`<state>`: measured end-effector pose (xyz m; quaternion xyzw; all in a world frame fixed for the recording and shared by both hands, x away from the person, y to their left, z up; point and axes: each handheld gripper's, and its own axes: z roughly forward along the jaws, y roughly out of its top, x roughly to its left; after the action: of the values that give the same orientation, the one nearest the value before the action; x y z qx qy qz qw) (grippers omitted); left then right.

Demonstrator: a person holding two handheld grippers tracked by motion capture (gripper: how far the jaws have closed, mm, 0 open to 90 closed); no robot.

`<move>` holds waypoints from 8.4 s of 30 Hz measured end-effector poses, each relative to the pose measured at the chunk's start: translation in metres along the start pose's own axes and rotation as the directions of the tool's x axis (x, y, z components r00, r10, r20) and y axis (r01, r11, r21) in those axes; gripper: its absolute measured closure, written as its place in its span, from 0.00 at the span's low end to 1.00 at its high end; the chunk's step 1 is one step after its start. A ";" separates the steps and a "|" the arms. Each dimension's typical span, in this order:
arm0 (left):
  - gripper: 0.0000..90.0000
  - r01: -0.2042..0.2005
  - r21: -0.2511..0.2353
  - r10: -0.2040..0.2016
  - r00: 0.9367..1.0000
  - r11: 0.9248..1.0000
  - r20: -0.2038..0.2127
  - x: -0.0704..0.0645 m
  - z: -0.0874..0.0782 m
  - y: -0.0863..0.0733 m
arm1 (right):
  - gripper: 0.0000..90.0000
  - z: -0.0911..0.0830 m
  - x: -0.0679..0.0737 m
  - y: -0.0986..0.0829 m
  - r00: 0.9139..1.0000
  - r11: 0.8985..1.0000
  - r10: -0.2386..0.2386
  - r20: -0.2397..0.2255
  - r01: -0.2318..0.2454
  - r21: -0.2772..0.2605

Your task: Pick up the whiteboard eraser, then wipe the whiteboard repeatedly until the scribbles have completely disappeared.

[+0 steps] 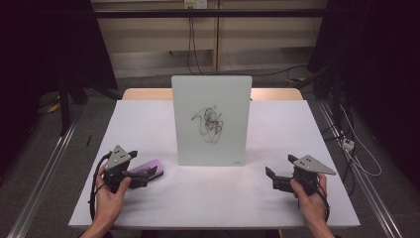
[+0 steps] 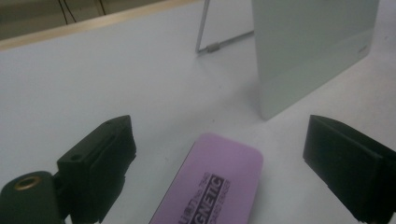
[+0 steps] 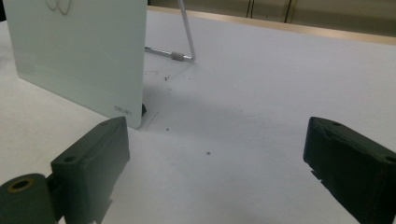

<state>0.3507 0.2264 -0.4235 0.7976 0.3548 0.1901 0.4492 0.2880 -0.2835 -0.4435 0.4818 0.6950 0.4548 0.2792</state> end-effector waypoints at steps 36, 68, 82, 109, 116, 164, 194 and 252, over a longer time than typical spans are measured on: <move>0.11 -0.109 0.240 0.072 0.985 0.965 0.158 0.021 0.018 0.023 | 0.08 0.006 0.008 0.001 0.999 0.999 -0.040 -0.018 0.040 0.019; 0.35 -0.205 0.392 0.131 0.970 0.897 0.206 0.021 0.028 0.009 | 0.08 0.006 0.008 0.001 0.999 0.999 -0.037 -0.022 0.037 0.022; 0.42 -0.219 0.402 0.141 0.966 0.889 0.215 0.019 0.029 0.008 | 0.08 0.006 0.008 0.001 0.999 0.999 -0.039 -0.025 0.039 0.026; 0.45 -0.140 0.249 0.102 0.982 0.958 0.160 0.016 0.010 0.013 | 0.08 0.013 0.007 0.001 0.999 0.999 -0.027 -0.029 0.028 0.034; 0.45 -0.102 0.156 0.081 0.987 0.982 0.140 0.020 0.002 0.014 | 0.08 0.015 0.010 0.001 0.998 0.998 -0.044 -0.033 0.045 0.039; 0.46 -0.186 -0.062 0.195 0.957 0.981 0.214 -0.036 0.013 0.092 | 0.08 0.009 0.008 0.000 0.997 0.998 -0.049 -0.058 0.051 0.031; 0.46 -0.254 -0.153 0.280 0.942 0.955 0.186 -0.045 0.027 0.165 | 0.07 0.009 0.009 -0.001 0.997 0.998 -0.052 -0.062 0.055 0.039; 0.46 -0.461 -0.116 0.475 0.865 0.880 0.164 -0.066 0.082 0.167 | 0.07 0.011 0.009 -0.001 0.996 0.997 -0.058 -0.072 0.061 0.043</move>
<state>0.4236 0.0726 -0.3234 0.8571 0.0995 0.2301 0.4500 0.2929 -0.2711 -0.4489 0.4507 0.7286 0.4471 0.2570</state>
